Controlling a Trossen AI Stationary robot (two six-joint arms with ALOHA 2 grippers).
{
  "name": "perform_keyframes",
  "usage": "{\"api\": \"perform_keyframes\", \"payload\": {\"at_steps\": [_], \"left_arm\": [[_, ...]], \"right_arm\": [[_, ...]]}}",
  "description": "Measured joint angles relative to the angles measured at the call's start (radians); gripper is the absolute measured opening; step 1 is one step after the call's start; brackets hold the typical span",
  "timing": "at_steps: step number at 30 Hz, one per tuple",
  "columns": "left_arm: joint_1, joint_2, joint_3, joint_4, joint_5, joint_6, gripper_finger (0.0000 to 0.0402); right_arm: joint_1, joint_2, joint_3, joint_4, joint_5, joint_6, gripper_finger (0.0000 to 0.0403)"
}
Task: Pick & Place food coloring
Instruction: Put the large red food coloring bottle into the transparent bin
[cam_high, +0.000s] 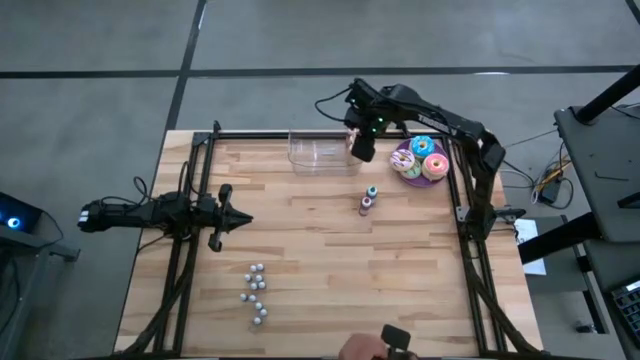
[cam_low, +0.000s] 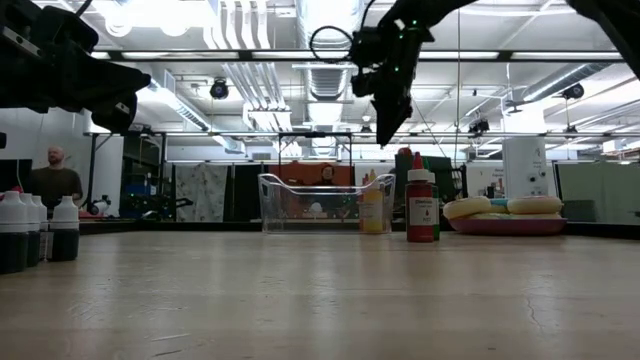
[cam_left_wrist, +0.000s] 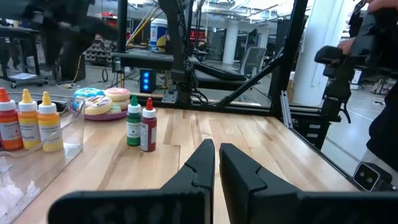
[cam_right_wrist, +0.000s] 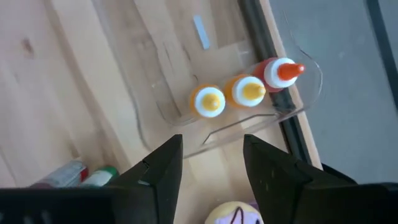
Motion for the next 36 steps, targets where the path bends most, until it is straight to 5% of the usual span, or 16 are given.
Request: {"api": "perform_keyframes", "payload": {"at_steps": [15, 25, 36], "left_arm": [[0.000, 0.000, 0.000, 0.000, 0.000, 0.000, 0.0000], [0.000, 0.000, 0.000, 0.000, 0.000, 0.000, 0.0000], [0.000, 0.000, 0.000, 0.000, 0.000, 0.000, 0.0000]], "right_arm": [[0.047, -0.183, -0.275, 0.088, -0.013, -0.054, 0.0159], [0.113, -0.345, -0.478, 0.164, -0.117, -0.115, 0.0175], [0.251, -0.433, -0.538, 0.162, -0.104, -0.116, 0.0189]]}}
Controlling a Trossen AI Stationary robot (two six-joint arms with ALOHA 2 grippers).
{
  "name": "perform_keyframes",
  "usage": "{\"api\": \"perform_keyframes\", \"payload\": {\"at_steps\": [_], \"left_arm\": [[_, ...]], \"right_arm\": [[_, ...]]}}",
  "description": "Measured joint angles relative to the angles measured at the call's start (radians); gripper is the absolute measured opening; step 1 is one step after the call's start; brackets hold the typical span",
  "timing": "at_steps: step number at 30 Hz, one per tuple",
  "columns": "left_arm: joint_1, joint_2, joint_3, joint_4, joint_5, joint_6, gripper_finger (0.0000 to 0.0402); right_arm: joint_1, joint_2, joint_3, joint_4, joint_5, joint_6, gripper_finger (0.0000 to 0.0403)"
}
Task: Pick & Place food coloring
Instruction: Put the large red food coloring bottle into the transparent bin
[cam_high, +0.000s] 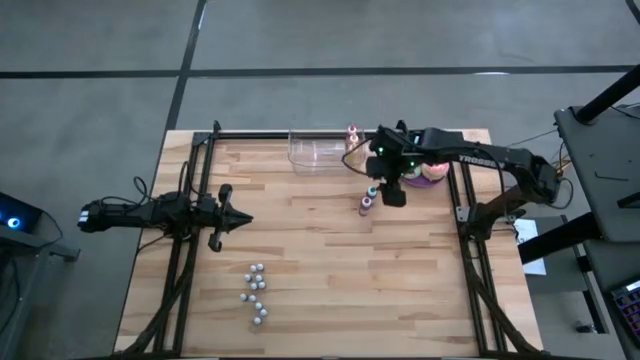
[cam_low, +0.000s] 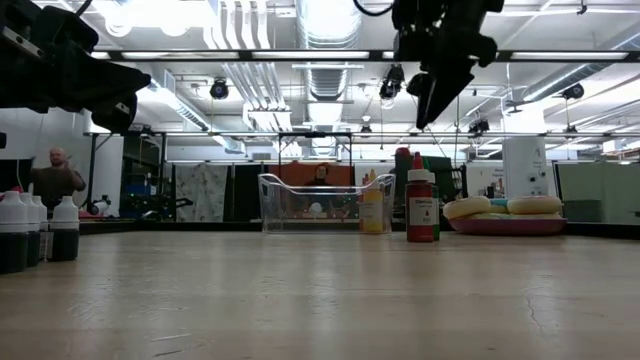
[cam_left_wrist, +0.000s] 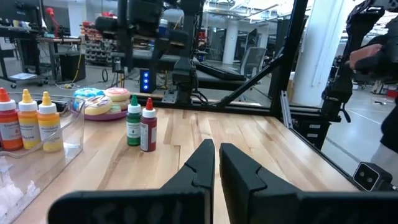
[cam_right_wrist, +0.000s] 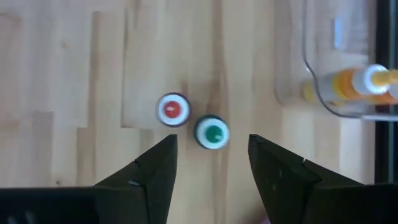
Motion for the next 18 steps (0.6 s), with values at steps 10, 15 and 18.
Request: {"api": "perform_keyframes", "payload": {"at_steps": [10, 15, 18], "left_arm": [[0.000, 0.000, 0.000, 0.000, 0.000, 0.000, 0.0000], [0.000, 0.000, 0.000, 0.000, 0.000, 0.000, 0.0000], [0.000, 0.000, 0.000, 0.000, 0.000, 0.000, 0.0000]], "right_arm": [[0.108, 0.001, 0.024, -0.001, 0.056, 0.004, 0.0191], [0.143, 0.001, 0.023, -0.001, 0.055, 0.019, 0.0192], [0.160, 0.002, 0.023, -0.002, 0.054, 0.011, 0.0192]]}}
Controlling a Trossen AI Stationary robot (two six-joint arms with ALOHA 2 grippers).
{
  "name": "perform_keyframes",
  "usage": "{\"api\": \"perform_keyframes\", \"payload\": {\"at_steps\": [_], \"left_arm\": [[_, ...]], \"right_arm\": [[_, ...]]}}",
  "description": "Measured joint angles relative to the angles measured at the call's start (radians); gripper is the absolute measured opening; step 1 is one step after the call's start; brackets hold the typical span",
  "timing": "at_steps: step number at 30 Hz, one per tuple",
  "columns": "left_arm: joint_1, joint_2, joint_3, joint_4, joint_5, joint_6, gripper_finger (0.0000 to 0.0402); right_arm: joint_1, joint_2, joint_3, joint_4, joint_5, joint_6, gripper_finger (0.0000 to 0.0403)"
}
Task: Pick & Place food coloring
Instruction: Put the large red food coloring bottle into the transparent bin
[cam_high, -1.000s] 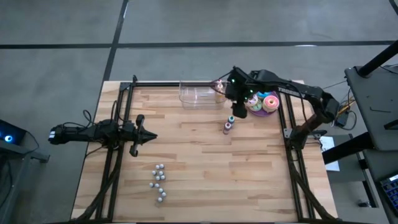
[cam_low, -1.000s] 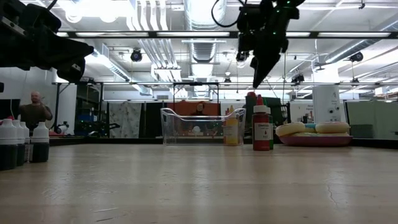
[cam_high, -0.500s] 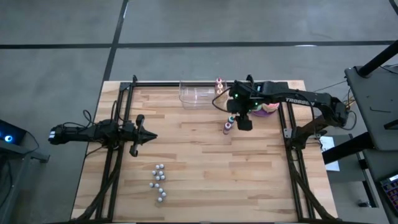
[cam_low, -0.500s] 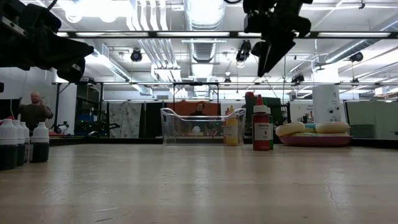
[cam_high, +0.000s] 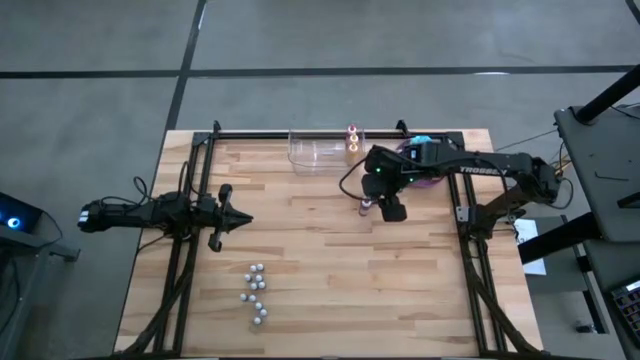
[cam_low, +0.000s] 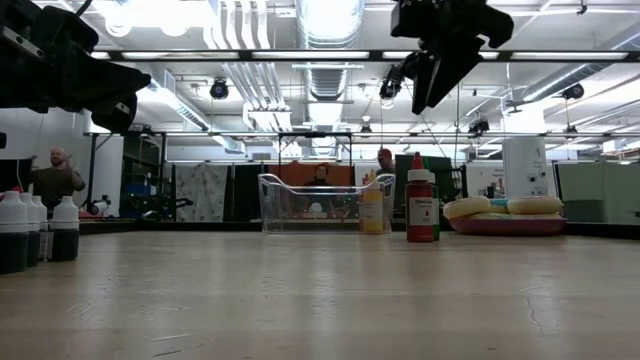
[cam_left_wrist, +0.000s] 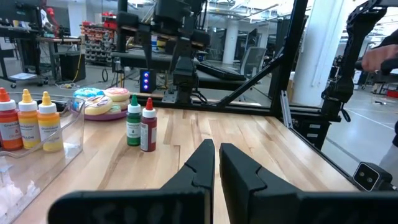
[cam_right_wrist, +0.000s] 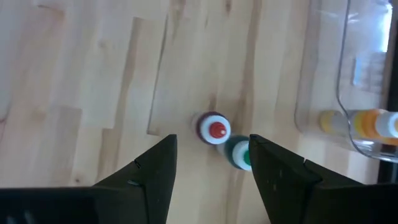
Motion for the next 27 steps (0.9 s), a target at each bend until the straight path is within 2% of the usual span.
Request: {"api": "perform_keyframes", "payload": {"at_steps": [15, 27], "left_arm": [[0.000, 0.000, 0.000, 0.000, 0.000, 0.000, 0.0000], [0.000, 0.000, 0.000, 0.000, 0.000, 0.000, 0.0000]], "right_arm": [[0.021, 0.064, 0.003, 0.003, -0.001, -0.050, 0.0192], [0.021, 0.068, 0.003, 0.027, -0.003, -0.068, 0.0194]]}}
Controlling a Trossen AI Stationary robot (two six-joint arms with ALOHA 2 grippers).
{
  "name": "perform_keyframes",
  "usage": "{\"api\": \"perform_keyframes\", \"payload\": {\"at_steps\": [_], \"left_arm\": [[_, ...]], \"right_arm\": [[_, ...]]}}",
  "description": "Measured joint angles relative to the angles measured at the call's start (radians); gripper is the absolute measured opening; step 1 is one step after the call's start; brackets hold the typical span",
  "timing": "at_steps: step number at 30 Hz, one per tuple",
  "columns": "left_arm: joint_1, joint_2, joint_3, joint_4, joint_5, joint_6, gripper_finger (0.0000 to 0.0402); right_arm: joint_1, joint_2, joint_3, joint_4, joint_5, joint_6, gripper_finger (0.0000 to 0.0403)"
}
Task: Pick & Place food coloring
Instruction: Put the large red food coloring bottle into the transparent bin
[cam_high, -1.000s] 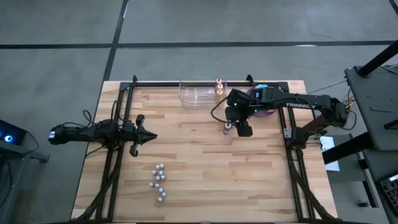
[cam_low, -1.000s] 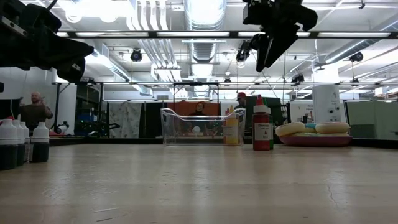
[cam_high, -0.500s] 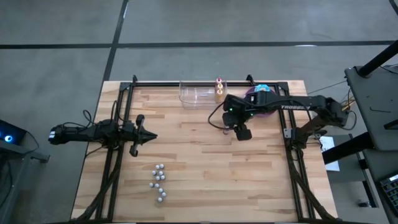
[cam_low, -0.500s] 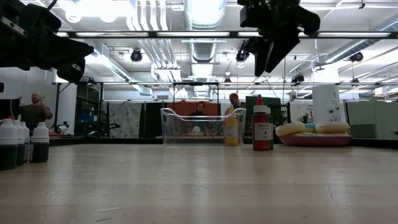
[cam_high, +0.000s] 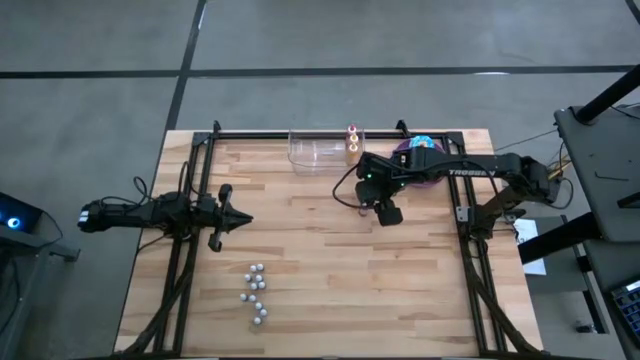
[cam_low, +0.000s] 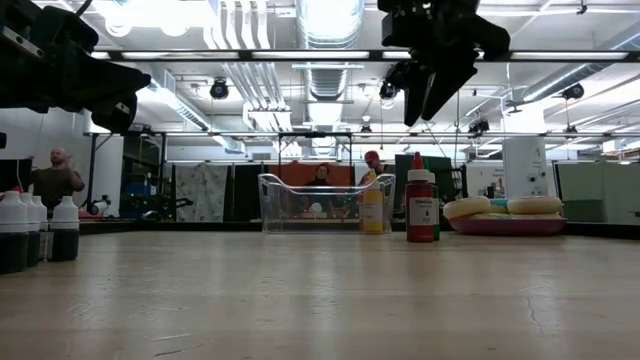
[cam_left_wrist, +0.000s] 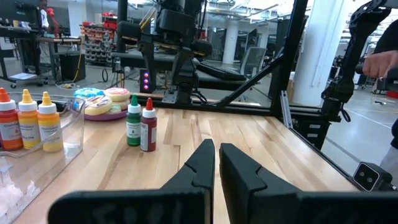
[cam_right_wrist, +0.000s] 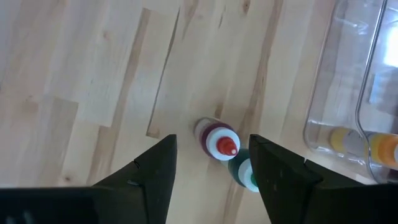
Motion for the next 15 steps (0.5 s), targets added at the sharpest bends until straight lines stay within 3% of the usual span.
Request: {"api": "perform_keyframes", "payload": {"at_steps": [15], "left_arm": [[0.000, 0.000, 0.000, 0.000, 0.000, 0.000, 0.0000]], "right_arm": [[-0.002, 0.004, 0.000, -0.003, 0.001, -0.046, 0.0266]]}}
